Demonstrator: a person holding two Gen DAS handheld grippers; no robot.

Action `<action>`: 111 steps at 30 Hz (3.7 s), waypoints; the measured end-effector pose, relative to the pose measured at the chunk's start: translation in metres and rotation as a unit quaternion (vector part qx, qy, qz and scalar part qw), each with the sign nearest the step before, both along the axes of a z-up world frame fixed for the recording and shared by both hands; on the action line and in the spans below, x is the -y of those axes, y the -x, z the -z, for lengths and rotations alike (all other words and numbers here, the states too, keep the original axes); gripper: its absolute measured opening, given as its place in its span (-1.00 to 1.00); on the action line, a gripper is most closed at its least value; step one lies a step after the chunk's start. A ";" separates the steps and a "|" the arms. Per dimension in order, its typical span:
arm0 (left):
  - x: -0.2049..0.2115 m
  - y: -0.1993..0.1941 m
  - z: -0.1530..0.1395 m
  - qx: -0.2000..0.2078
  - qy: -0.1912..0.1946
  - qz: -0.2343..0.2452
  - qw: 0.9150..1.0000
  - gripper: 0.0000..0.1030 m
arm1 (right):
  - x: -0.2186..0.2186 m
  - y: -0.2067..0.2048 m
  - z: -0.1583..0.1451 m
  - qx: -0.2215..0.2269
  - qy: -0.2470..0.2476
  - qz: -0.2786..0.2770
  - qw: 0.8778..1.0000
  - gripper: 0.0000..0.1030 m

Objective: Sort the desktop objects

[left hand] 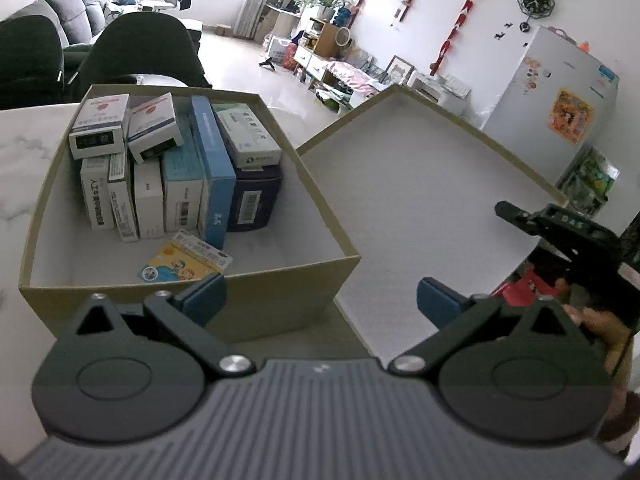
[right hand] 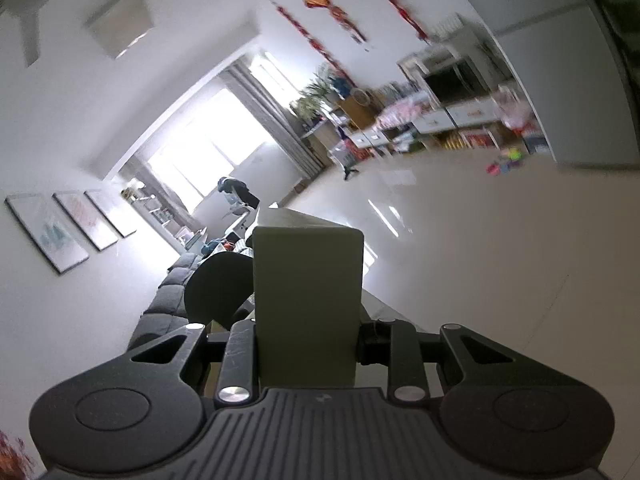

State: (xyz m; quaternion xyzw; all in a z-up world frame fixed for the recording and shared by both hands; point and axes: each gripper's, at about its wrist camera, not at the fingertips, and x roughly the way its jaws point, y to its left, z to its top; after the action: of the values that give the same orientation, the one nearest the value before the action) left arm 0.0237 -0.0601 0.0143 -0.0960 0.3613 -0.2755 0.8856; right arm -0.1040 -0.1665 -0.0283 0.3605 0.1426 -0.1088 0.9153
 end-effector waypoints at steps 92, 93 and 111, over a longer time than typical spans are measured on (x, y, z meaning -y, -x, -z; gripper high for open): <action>0.010 -0.001 -0.070 0.045 0.035 0.100 0.993 -0.15 | -0.128 0.041 -0.049 0.093 0.184 -0.397 0.894 0.99; 0.009 -0.001 -0.070 0.047 0.035 0.098 0.993 -0.15 | -0.121 0.036 -0.046 0.095 0.163 -0.412 0.892 0.99; -0.033 -0.008 -0.059 0.060 0.017 0.042 0.997 -0.21 | -0.021 -0.006 0.081 -0.029 -0.167 -0.368 0.914 0.88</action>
State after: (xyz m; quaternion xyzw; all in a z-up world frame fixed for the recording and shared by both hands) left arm 0.0317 -0.0270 0.0734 -0.0793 0.3066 -0.3241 0.8914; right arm -0.0976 -0.1457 -0.1091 0.4272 0.3080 0.2502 0.8124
